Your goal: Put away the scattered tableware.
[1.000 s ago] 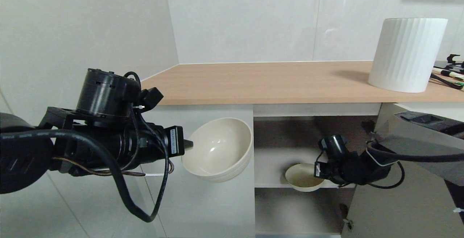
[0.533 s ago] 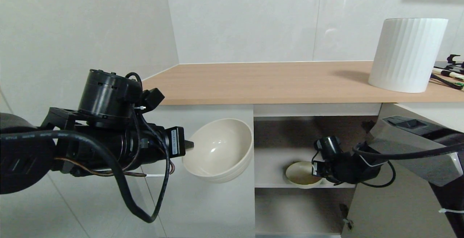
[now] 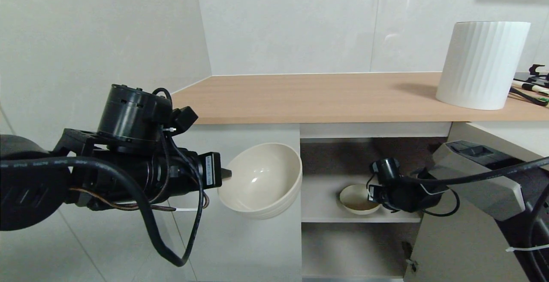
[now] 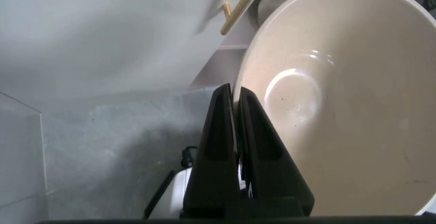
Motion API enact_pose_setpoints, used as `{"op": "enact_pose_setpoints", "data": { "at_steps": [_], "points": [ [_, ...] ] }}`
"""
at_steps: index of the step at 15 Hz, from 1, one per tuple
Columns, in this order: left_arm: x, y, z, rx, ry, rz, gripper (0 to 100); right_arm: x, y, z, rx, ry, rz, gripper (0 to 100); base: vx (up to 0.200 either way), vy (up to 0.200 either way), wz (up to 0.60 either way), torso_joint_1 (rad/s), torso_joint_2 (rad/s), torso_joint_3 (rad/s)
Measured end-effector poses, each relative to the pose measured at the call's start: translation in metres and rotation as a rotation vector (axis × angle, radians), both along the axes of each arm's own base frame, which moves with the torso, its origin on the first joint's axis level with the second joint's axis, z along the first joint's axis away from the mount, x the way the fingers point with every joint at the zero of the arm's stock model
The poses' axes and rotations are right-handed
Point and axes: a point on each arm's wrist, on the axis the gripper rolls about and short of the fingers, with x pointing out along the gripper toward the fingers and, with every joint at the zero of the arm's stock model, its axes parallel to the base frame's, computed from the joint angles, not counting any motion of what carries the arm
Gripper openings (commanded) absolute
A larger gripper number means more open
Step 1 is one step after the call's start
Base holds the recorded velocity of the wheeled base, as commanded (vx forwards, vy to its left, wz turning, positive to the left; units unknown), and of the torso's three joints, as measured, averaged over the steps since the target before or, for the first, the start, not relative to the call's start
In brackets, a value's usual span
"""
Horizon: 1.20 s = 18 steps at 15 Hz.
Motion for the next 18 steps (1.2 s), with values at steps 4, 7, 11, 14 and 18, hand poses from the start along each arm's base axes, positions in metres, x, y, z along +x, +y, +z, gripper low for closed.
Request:
{"op": "enact_pose_setpoints", "data": {
  "at_steps": [4,7,11,14,18],
  "points": [
    [0.001,-0.001,-0.002,0.004,0.006,-0.001,0,0.004,0.001,-0.002,0.001,-0.008,-0.002,0,0.000,0.000,0.00,0.000,0.00,0.000],
    [0.001,-0.001,-0.002,0.004,0.007,-0.001,0,0.006,0.001,-0.003,0.003,-0.014,-0.002,100,0.000,0.000,0.00,0.000,0.00,0.000],
    [0.001,-0.002,-0.003,0.006,0.009,-0.002,0,0.007,0.002,-0.002,0.007,-0.019,-0.002,100,0.000,0.000,0.00,0.000,0.00,0.000],
    [0.003,-0.009,-0.008,0.015,0.020,-0.020,0,0.004,0.003,0.003,0.017,-0.024,-0.008,100,0.000,0.000,0.00,0.000,0.00,0.000],
    [0.009,-0.032,-0.027,0.074,0.040,-0.034,0,-0.028,0.005,0.039,0.038,-0.010,0.023,100,0.000,0.000,0.00,0.000,0.00,0.000]
  ]
}}
